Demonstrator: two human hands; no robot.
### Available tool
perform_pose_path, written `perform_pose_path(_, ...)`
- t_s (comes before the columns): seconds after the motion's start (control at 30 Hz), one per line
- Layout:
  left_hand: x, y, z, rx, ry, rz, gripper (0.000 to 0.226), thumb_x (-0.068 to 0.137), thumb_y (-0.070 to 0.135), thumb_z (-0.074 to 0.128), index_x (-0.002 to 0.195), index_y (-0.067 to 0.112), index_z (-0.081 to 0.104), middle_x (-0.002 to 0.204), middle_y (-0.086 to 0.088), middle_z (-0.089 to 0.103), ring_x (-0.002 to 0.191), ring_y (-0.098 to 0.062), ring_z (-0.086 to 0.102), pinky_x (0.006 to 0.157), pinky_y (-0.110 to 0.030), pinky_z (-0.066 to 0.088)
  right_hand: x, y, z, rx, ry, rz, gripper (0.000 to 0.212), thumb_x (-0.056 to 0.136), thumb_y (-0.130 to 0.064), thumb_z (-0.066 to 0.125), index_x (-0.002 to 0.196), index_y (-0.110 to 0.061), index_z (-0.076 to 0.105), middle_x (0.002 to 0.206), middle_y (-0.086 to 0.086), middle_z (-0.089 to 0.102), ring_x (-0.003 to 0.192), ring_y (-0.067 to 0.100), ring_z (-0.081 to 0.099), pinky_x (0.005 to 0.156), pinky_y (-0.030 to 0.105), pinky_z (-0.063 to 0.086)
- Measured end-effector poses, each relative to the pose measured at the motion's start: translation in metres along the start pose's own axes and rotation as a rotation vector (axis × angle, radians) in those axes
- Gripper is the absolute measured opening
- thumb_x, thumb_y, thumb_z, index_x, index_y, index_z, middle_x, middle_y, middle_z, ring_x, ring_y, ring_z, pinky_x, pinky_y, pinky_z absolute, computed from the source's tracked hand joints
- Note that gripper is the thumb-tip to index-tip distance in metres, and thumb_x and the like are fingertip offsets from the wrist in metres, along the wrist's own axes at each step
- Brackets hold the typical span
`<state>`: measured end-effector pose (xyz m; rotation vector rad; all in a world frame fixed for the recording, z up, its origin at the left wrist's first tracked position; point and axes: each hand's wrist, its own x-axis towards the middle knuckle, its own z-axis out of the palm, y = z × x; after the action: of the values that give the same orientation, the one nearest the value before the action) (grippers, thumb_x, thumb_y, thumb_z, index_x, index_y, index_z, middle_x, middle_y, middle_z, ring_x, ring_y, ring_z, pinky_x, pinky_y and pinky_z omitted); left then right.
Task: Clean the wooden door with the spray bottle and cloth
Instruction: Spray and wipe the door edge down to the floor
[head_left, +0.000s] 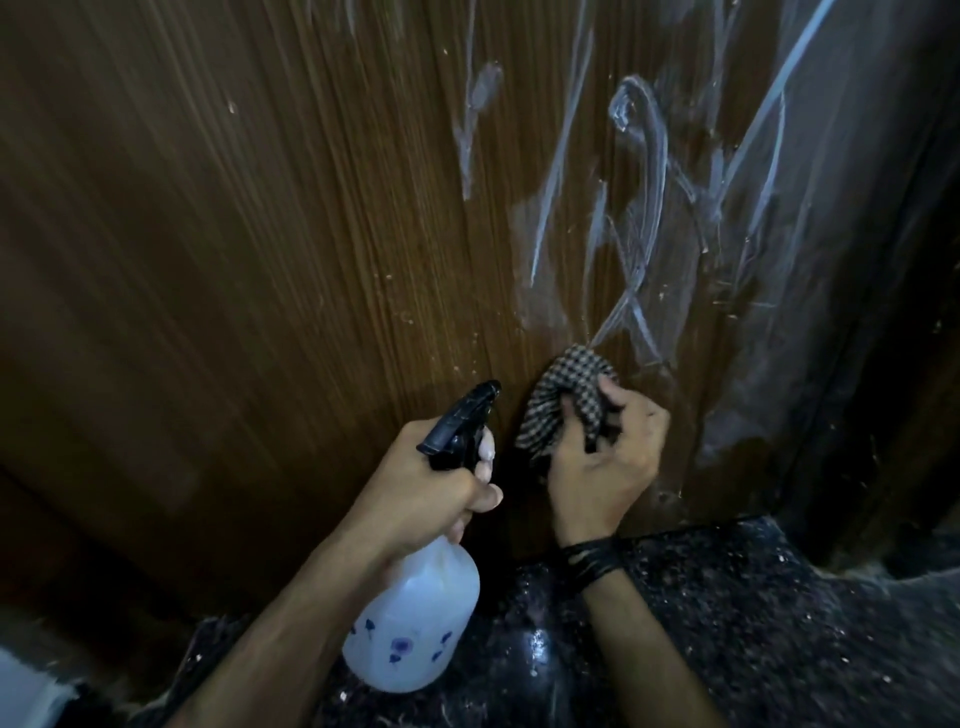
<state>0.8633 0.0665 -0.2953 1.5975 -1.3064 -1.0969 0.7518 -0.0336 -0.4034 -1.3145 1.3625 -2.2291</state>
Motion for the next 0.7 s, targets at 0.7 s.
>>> perform_pose_path(0.7, -0.004, 0.015, 0.001, 0.017, -0.012, 0.038, 0.028, 0.085, -0.018, 0.058, 0.087, 0.010, 0.057, 0.065, 0.002, 0.053, 0.042, -0.006, 0.042, 0.047, -0.024, 0.037, 0.041, -0.028, 0.007, 0.005, 0.026, -0.133, 0.027, 0.078, 0.000, 0.078, 0.104, -0.003, 0.071, 0.103, 0.014, 0.057, 0.095, 0.013, 0.055, 0.088, 0.009, 0.041)
